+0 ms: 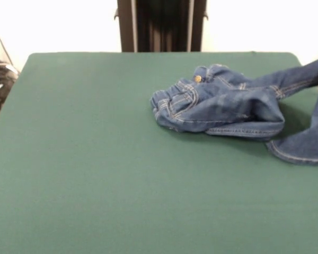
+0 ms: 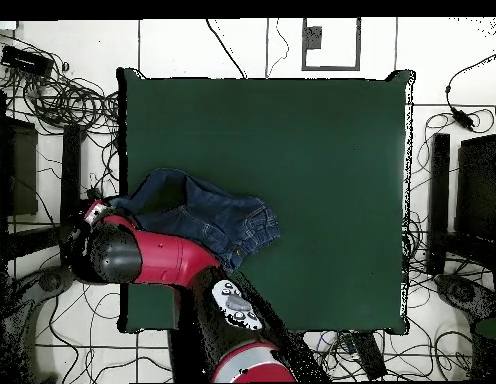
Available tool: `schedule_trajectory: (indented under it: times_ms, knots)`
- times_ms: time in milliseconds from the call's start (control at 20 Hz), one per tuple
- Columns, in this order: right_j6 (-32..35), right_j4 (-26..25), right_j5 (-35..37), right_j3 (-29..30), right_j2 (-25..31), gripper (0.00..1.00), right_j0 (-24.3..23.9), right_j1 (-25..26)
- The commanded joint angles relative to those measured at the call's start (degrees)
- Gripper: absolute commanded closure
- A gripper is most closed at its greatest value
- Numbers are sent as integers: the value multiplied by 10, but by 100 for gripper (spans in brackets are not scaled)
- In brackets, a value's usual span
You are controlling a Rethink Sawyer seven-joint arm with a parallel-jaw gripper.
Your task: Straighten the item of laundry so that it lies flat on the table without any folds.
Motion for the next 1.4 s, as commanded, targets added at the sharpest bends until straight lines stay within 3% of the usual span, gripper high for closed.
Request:
schedule_trajectory:
  times_ms: [50,300,500,750,1000,1200,1400]
  knots:
    - [101,-10,8,54,162,100,-29,0]
    - [175,44,29,117,279,100,-99,2]
    - [163,64,85,130,240,100,-96,-21]
    - [69,15,106,117,214,100,-133,46]
    - [39,-5,123,105,226,100,-147,77]
    - [61,3,124,98,251,100,-140,81]
    - [111,32,124,112,267,100,-128,51]
